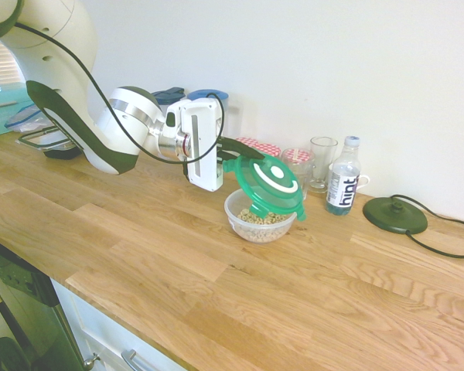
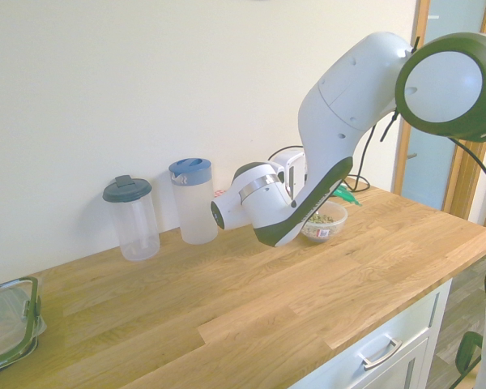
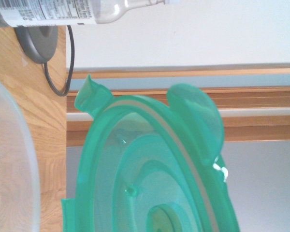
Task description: Cover the lid of food container
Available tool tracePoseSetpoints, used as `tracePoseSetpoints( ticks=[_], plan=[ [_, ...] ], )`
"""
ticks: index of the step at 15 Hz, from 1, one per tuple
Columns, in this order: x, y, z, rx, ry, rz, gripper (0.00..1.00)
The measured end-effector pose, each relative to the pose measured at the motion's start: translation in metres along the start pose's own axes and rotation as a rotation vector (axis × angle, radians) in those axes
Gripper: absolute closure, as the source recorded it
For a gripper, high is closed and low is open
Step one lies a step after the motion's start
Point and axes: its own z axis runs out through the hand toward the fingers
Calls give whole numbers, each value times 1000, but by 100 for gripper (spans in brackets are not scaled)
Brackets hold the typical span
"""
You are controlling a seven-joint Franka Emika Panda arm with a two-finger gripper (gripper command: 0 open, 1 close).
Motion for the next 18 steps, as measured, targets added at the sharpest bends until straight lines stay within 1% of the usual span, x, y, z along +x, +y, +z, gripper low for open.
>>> tracePoseSetpoints(
  ticks=[4, 10, 18],
  plan=[
    [-9, -9, -10, -5, 15, -9, 100],
    [-16, -15, -16, -10, 8, -26, 100],
    [-12, -19, -22, -11, 8, -18, 100]
  ],
)
